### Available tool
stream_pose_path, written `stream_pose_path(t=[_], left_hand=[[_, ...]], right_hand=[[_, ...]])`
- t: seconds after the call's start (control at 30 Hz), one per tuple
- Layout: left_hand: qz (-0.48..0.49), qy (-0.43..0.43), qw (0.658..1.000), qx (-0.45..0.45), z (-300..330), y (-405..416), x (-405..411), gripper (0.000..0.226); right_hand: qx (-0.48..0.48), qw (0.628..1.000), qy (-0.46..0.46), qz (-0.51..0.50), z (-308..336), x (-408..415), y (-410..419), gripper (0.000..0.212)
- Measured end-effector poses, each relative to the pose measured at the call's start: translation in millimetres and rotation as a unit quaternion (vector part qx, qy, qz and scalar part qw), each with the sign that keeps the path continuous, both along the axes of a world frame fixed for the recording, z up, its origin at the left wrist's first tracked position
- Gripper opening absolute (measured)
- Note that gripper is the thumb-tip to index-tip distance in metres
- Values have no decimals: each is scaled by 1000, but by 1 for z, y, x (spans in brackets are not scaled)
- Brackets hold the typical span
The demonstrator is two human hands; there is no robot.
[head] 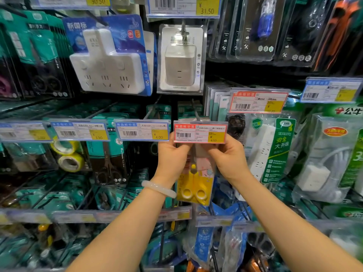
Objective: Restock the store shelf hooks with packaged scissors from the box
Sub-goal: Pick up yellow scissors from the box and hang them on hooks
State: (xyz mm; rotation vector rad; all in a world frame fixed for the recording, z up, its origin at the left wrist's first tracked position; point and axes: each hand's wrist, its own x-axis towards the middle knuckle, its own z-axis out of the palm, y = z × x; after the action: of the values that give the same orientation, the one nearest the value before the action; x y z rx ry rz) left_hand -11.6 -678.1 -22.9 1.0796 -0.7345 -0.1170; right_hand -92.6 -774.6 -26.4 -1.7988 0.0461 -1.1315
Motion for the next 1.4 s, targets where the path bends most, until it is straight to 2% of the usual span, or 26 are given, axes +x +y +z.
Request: stream_pose_path(t=[0.1,0.37,0.63,0.77,0.8,0.87,0.9,0.97,1.0,1.1,1.17,1.27,1.4], left_hand=[[4,14,1000,-1,0,-3,3,34],[53,15,998,-33,2,-9,-1,22],[50,9,998,-22,3,-4,6,30],[69,5,998,-1,5,-8,5,21],[68,0,997,32,5,-10,6,22],[58,26,987,150,2,-12,8,38],[54,23,984,167,-1,-12,10,39],[93,-57,986,130,-9,-10,11,31],[105,-97,979,145,-12,-9,9,29],[138,-207,930,272,-26,-5,8,44],[143,-235,914,299,-35,-2,10,49],[115,-223,916,313,-39,0,11,48],[107,-118,943,293,-34,2,12,66]], right_hand=[[-3,1000,1,1,2,0,1,48],[5,1000,-2,-3,0,1,6,46],[74,997,-36,3,-1,9,14,36],[121,992,-29,13,-3,14,9,37],[132,991,-19,13,-3,16,6,37],[117,993,26,-6,-4,18,3,32],[101,993,56,-18,-6,19,2,31],[62,992,105,-32,-11,16,4,34],[34,991,122,-36,-14,13,5,39],[-62,979,182,-64,-21,4,9,51],[-96,970,209,-82,-25,-1,10,54],[-87,962,243,-85,-26,3,8,53],[-20,960,273,-57,-17,14,12,58]])
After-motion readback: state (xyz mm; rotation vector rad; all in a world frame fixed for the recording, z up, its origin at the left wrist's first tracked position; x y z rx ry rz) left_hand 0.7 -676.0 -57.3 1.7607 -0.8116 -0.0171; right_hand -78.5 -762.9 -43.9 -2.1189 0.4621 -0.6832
